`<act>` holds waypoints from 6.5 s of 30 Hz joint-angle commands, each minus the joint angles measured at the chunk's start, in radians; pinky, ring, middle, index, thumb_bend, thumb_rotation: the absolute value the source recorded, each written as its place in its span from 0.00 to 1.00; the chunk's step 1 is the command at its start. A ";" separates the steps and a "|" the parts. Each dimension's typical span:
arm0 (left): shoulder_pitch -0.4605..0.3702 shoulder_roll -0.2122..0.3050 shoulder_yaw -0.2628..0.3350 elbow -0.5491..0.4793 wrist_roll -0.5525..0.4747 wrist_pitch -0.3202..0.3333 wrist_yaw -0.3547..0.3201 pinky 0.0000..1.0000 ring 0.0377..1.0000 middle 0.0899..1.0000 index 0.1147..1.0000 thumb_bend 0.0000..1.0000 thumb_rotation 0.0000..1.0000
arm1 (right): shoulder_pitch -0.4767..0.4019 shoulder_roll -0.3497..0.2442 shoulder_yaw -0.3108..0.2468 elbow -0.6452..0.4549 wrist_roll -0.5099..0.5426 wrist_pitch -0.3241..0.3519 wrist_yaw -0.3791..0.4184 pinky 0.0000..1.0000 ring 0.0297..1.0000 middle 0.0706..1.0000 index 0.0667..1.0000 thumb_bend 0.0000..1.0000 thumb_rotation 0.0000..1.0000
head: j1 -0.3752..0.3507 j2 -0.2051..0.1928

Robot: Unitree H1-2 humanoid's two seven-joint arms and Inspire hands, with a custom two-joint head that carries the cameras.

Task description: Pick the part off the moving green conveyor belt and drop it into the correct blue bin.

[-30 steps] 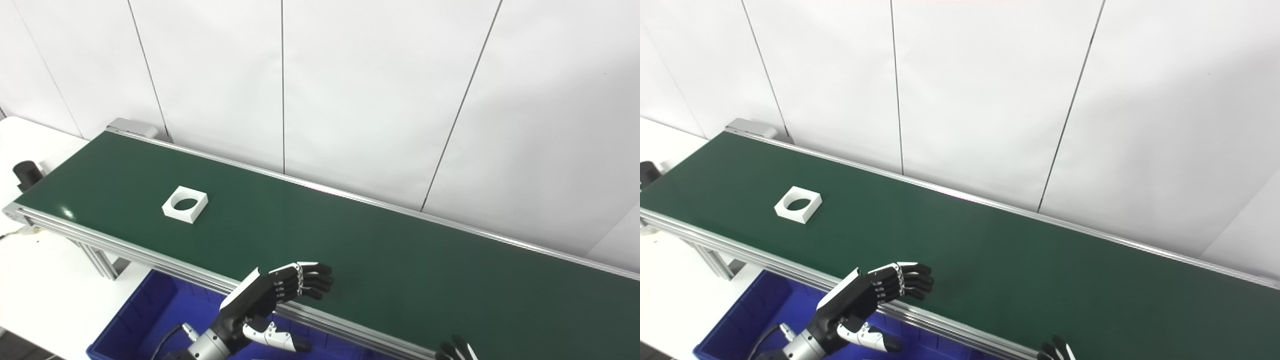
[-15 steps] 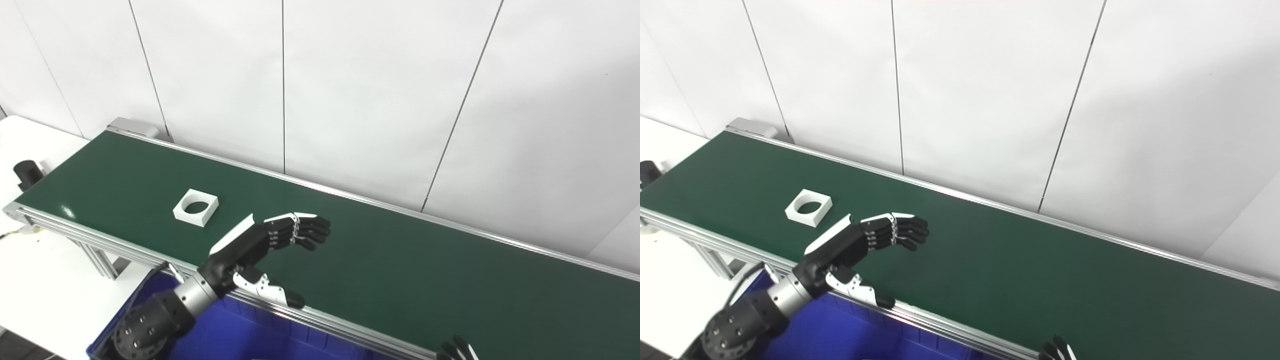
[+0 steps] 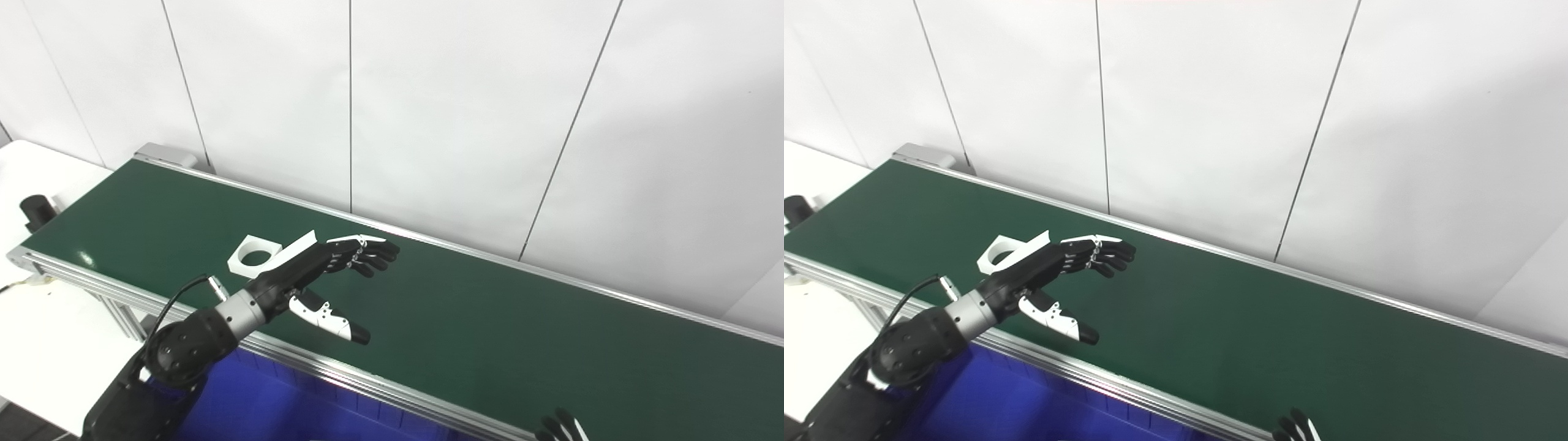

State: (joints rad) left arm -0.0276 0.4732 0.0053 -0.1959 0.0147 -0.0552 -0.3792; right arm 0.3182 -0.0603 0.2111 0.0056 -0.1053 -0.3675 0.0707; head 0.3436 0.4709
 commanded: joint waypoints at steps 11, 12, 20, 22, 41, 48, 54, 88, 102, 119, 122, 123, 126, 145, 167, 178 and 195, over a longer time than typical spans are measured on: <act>-0.135 0.083 -0.009 0.096 0.174 -0.056 0.024 0.71 0.78 0.79 0.78 0.86 0.16 | -0.021 0.004 -0.003 -0.001 0.009 -0.040 0.004 0.78 0.82 0.86 0.92 0.65 0.47 | 0.004 -0.001; -0.140 0.085 -0.009 0.101 0.187 -0.055 0.025 0.71 0.78 0.80 0.78 0.86 0.15 | -0.021 0.004 -0.003 -0.002 0.009 -0.039 0.004 0.78 0.82 0.86 0.92 0.65 0.47 | 0.004 -0.001; -0.187 0.128 -0.027 0.142 0.286 -0.035 0.014 0.79 0.86 0.85 0.81 0.88 0.09 | -0.018 0.001 -0.005 -0.006 0.008 -0.037 0.004 0.78 0.82 0.86 0.92 0.67 0.47 | 0.007 0.002; -0.201 0.140 -0.031 0.167 0.296 -0.045 0.013 0.78 0.85 0.84 0.82 0.89 0.07 | -0.018 0.001 -0.004 -0.006 0.009 -0.040 0.005 0.78 0.82 0.86 0.92 0.67 0.47 | 0.007 0.002; -0.270 0.202 -0.107 0.372 0.518 -0.123 0.088 0.77 0.86 0.86 0.82 0.93 0.06 | -0.018 0.003 0.000 -0.002 0.020 -0.045 0.010 0.79 0.83 0.86 0.92 0.66 0.47 | 0.005 0.004; -0.286 0.203 -0.136 0.411 0.611 -0.104 0.114 0.76 0.85 0.89 0.83 0.94 0.07 | -0.018 0.004 -0.002 -0.001 0.023 -0.047 0.011 0.78 0.83 0.86 0.92 0.66 0.46 | 0.002 0.005; -0.295 0.196 -0.161 0.439 0.678 -0.101 0.147 0.74 0.82 0.87 0.83 0.94 0.05 | -0.019 0.003 -0.002 -0.004 0.017 -0.043 0.010 0.78 0.83 0.86 0.92 0.67 0.48 | 0.001 0.004; -0.421 0.094 -0.367 0.754 0.793 -0.039 0.259 0.70 0.77 0.78 0.72 0.89 0.05 | -0.013 0.017 0.005 -0.003 0.010 -0.049 0.006 0.77 0.82 0.86 0.93 0.68 0.48 | -0.022 0.006; -0.407 0.097 -0.357 0.735 0.674 -0.053 0.223 0.50 0.56 0.51 0.39 0.51 0.00 | -0.009 0.016 0.005 -0.011 0.019 -0.045 0.011 0.77 0.82 0.86 0.93 0.70 0.48 | -0.023 0.012; -0.397 0.115 -0.356 0.694 0.627 -0.082 0.215 0.40 0.40 0.46 0.42 0.50 0.00 | -0.009 0.017 0.001 -0.015 0.012 -0.043 0.006 0.76 0.81 0.85 0.92 0.72 0.50 | -0.028 0.017; -0.385 0.121 -0.345 0.659 0.618 -0.081 0.213 0.37 0.38 0.43 0.44 0.50 0.00 | -0.007 0.017 0.001 -0.018 0.009 -0.043 0.004 0.76 0.81 0.85 0.92 0.72 0.50 | -0.029 0.020; -0.380 0.124 -0.340 0.640 0.615 -0.077 0.208 0.37 0.38 0.43 0.44 0.50 0.00 | -0.006 0.017 0.001 -0.019 0.008 -0.041 0.004 0.77 0.81 0.85 0.92 0.72 0.50 | -0.029 0.020; -0.348 0.136 -0.312 0.539 0.599 -0.050 0.183 0.35 0.38 0.43 0.46 0.50 0.00 | -0.004 0.015 0.001 -0.025 0.005 -0.039 0.004 0.77 0.82 0.85 0.92 0.72 0.50 | -0.028 0.026; -0.066 0.171 -0.071 -0.053 0.422 0.046 0.068 0.40 0.39 0.41 0.44 0.50 0.00 | 0.013 0.010 0.006 -0.062 0.030 -0.028 0.022 0.78 0.83 0.86 0.93 0.67 0.49 | -0.023 0.086; 0.181 0.149 0.048 -0.419 0.369 0.224 -0.047 0.37 0.38 0.42 0.46 0.50 0.00 | 0.022 -0.023 -0.015 -0.157 0.059 0.031 0.047 0.80 0.84 0.87 0.94 0.63 0.50 | 0.064 0.239; 0.262 0.102 0.021 -0.452 0.392 0.280 -0.066 0.38 0.39 0.42 0.45 0.50 0.00 | 0.022 -0.063 -0.045 -0.249 0.102 0.105 0.064 0.76 0.81 0.84 0.92 0.67 0.48 | 0.108 0.343; 0.349 0.010 -0.057 -0.281 0.464 0.199 0.017 0.30 0.34 0.40 0.46 0.50 0.00 | 0.007 -0.091 -0.082 -0.291 0.145 0.161 0.085 0.73 0.78 0.82 0.90 0.74 0.50 | 0.141 0.420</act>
State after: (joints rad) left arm 0.3216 0.4686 -0.0545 -0.4750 0.4675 0.1780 -0.3935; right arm 0.3331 -0.1484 0.1342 -0.2474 0.0271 -0.2090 0.1481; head 0.4863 0.8912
